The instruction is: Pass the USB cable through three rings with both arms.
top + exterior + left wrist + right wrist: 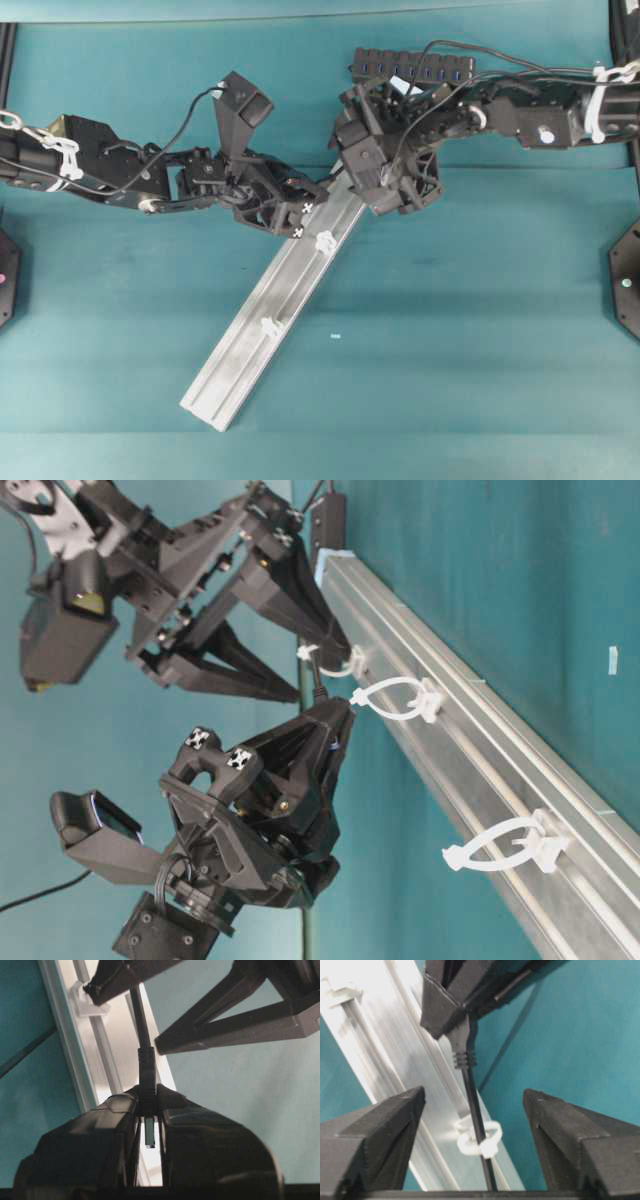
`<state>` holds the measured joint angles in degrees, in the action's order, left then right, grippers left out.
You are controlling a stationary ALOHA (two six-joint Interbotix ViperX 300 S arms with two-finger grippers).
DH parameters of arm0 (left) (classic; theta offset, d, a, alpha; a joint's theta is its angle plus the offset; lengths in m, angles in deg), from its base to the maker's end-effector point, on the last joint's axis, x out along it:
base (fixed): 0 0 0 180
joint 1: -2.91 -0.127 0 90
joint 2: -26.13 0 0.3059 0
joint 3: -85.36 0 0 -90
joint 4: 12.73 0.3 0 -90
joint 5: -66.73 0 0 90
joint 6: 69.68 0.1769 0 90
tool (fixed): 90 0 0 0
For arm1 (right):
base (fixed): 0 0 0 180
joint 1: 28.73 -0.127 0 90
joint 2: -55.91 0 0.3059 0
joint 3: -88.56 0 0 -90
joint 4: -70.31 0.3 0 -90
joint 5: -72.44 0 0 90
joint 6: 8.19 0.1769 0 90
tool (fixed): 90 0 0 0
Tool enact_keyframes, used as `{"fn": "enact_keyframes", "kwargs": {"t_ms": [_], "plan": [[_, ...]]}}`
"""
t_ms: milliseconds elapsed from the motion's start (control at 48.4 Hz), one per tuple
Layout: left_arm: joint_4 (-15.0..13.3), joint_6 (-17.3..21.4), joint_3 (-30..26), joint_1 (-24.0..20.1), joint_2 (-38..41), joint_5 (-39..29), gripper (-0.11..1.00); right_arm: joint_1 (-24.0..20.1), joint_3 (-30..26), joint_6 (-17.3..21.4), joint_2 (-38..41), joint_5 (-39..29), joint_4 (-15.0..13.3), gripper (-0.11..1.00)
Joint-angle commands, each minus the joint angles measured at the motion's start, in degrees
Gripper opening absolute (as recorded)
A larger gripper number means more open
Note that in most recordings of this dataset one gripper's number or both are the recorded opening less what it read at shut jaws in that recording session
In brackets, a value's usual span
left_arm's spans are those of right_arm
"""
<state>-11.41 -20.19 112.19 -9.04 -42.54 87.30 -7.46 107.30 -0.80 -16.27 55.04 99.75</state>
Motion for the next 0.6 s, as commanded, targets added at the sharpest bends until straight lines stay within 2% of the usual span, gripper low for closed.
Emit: {"fn": "enact_keyframes", "kwargs": {"t_ms": [0, 83, 269, 331, 579], "plan": [[0.3, 0.2, -0.8, 0.4, -1.4, 0.4, 0.07, -0.4, -0.7, 0.4, 0.4, 1.0, -0.4, 0.76], [0.3, 0.2, -0.9, 0.3, -1.4, 0.4, 0.07, -0.5, -1.2, 0.5, 0.7, 1.5, -1.6, 0.64], [0.3, 0.2, -0.9, 0.4, -1.4, 0.4, 0.07, -0.8, -2.1, 0.5, 1.1, -0.8, -2.4, 0.20], [0.3, 0.2, -0.9, 0.4, -1.3, 0.4, 0.07, -0.8, -2.4, 0.5, 1.3, -2.2, -2.4, 0.08], [0.3, 0.2, -1.1, 0.3, -1.4, 0.4, 0.07, -0.8, -2.5, 0.5, 1.3, -4.5, -2.4, 0.07]]}}
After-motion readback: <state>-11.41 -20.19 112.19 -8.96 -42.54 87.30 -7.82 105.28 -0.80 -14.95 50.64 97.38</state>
